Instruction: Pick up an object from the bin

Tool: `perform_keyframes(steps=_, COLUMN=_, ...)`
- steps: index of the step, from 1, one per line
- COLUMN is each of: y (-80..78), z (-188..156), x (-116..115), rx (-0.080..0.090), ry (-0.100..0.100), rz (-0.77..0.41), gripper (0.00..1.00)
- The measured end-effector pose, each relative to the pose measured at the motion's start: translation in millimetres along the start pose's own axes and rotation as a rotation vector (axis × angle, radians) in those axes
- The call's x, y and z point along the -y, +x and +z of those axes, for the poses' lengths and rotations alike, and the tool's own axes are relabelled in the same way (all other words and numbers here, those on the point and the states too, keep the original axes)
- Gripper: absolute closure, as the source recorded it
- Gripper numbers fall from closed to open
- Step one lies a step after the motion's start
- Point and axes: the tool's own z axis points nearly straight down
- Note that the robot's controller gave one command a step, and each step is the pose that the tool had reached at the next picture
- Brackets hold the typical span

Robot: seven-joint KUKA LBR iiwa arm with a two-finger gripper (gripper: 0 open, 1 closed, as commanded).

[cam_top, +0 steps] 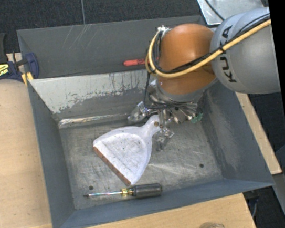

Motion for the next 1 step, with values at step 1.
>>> perform_keyframes(steps=1, y=3.2, z=-18.0, x=36.3, rx=0.003, ry=0.002, rz=-0.309, gripper=0.0)
